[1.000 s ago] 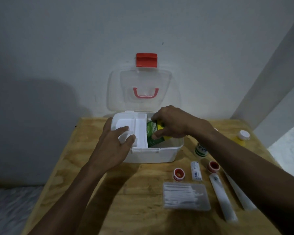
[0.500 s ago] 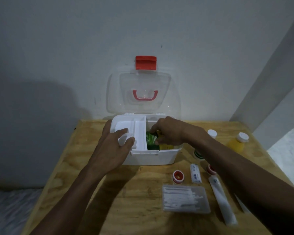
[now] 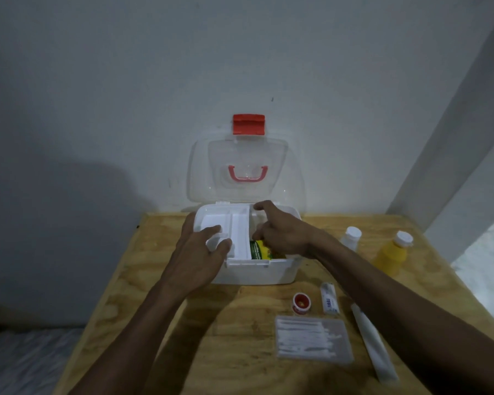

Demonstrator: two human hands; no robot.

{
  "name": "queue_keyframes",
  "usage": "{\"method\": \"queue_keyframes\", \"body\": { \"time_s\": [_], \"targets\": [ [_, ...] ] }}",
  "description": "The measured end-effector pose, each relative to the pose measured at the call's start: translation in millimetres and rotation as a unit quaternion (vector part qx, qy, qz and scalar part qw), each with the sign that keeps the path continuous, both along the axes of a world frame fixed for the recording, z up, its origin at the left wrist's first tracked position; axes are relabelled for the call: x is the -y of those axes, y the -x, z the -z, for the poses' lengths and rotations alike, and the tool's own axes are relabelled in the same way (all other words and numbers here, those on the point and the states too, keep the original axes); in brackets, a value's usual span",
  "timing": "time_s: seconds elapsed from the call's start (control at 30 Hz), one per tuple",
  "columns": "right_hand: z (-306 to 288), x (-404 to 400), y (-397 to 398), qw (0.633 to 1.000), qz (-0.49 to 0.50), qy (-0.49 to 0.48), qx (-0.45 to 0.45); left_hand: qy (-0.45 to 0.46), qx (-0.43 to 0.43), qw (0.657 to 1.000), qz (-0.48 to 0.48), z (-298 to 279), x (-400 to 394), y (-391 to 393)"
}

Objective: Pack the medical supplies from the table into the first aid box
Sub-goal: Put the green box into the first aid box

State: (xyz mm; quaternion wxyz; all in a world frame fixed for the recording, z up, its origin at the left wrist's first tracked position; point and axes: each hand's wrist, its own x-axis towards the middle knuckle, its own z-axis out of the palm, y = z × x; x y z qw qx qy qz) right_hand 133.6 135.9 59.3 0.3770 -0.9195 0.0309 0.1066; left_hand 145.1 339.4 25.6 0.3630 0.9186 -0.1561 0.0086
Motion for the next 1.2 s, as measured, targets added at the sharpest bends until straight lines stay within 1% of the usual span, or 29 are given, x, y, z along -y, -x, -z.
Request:
{"method": "queue_keyframes", "body": {
  "time_s": [0.2, 0.37, 0.6, 0.8, 0.97, 1.07, 1.13, 1.2],
  "targets": [
    [-2, -3, 5, 0.999, -0.001, -0.029, 0.014, 0.002, -0.005, 1.0, -0.006, -2, 2, 1],
    [-3, -9, 10, 0.998, -0.008, -0.067, 0.007, 0.003, -0.016, 1.0, -0.009, -2, 2, 1],
    [-7, -15, 14, 0.998, -0.018, -0.057, 0.031, 0.006, -0.011, 1.0, -0.011, -2, 3, 1],
    [-7, -16, 15, 0.997, -0.018, -0.063, 0.028, 0.008, -0.007, 1.0, -0.016, -2, 4, 2],
    [-11, -18, 18, 0.998, -0.016, -0.049, 0.029, 0.005, -0.001, 1.0, -0.01, 0, 3, 0],
    [-19, -18, 26, 0.997, -0.021, 0.006, 0.068, 0.002, 0.007, 1.0, -0.003, -1, 1, 0],
    [-26, -15, 39, 0.991, -0.01, 0.029, 0.132, -0.001, 0.01, 1.0, 0.002, -1, 0, 0],
    [-30, -11, 56, 0.976, 0.023, 0.015, 0.218, -0.002, 0.007, 1.0, 0.003, -3, -1, 1]
  ]
}}
